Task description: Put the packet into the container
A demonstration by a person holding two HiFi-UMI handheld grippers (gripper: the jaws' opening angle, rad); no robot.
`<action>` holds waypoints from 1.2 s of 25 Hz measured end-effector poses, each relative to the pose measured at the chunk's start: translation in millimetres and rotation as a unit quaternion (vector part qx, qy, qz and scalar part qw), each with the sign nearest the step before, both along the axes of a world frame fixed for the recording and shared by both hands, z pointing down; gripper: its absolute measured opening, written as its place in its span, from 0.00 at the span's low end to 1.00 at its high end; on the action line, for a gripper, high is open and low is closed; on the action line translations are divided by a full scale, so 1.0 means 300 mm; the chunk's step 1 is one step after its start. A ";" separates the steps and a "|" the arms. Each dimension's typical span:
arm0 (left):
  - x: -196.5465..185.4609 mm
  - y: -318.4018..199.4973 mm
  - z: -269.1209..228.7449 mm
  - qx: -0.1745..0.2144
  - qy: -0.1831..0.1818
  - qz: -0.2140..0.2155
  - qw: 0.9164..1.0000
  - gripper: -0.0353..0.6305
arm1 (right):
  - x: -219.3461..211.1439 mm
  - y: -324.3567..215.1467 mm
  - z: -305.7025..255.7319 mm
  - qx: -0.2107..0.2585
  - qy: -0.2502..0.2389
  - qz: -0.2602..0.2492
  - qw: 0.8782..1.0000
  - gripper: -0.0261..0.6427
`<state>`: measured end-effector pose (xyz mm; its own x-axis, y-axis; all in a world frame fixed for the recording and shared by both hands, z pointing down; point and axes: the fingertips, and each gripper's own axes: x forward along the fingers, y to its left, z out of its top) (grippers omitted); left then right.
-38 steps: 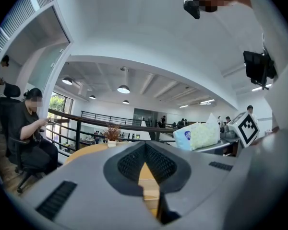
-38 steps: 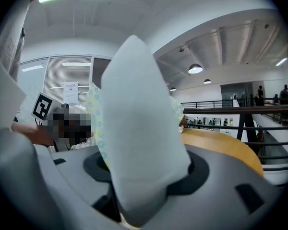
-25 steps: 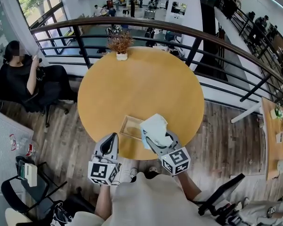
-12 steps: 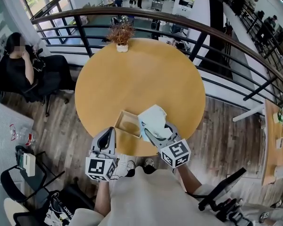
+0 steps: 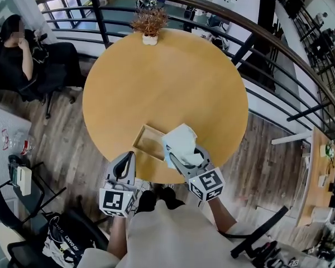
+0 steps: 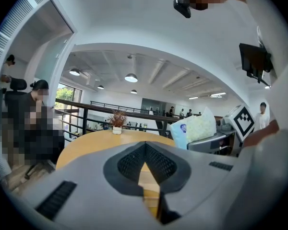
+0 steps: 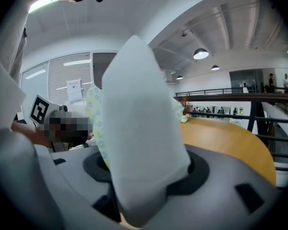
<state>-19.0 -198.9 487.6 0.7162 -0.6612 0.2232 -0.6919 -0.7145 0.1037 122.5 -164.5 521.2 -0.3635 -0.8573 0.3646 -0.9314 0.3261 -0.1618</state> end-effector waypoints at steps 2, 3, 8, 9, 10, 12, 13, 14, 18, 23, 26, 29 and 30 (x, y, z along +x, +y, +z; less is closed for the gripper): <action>-0.008 0.006 0.026 -0.010 0.001 -0.004 1.000 0.06 | -0.008 0.003 0.015 -0.010 0.003 -0.007 1.000 0.44; -0.010 0.008 0.039 -0.014 0.001 -0.005 1.000 0.06 | -0.010 0.004 0.022 -0.014 0.005 -0.009 1.000 0.44; -0.012 0.034 0.091 -0.039 0.001 -0.013 0.999 0.06 | -0.002 0.040 0.065 -0.042 0.008 -0.013 0.999 0.44; -0.015 0.036 0.096 -0.041 0.001 -0.014 0.999 0.06 | -0.001 0.042 0.072 -0.046 0.008 -0.014 0.999 0.44; -0.019 0.037 0.099 -0.043 0.000 -0.016 0.999 0.06 | -0.001 0.041 0.077 -0.050 0.008 -0.016 0.999 0.44; -0.031 0.037 0.100 -0.046 0.000 -0.022 0.999 0.06 | -0.002 0.034 0.083 -0.054 0.010 -0.021 0.998 0.44; -0.038 0.036 0.098 -0.047 0.000 -0.026 0.999 0.06 | -0.004 0.026 0.083 -0.056 0.013 -0.026 0.998 0.44; -0.046 0.034 0.094 -0.047 -0.001 -0.030 0.998 0.06 | -0.007 0.016 0.083 -0.057 0.018 -0.032 0.998 0.44; -0.092 0.025 0.087 -0.049 0.000 -0.052 0.997 0.06 | -0.036 -0.044 0.096 -0.062 0.045 -0.070 0.995 0.44; -0.158 0.033 0.091 -0.056 0.003 -0.094 0.994 0.06 | -0.088 -0.119 0.172 -0.090 0.086 -0.147 0.981 0.44; -0.191 0.041 0.080 -0.054 0.007 -0.117 0.992 0.06 | -0.110 -0.146 0.227 -0.119 0.115 -0.193 0.967 0.44; -0.231 0.046 0.077 -0.055 0.007 -0.141 0.988 0.06 | -0.134 -0.164 0.272 -0.141 0.139 -0.229 0.953 0.44; -0.243 0.049 0.079 -0.057 0.008 -0.149 0.987 0.06 | -0.141 -0.165 0.285 -0.149 0.145 -0.240 0.948 0.44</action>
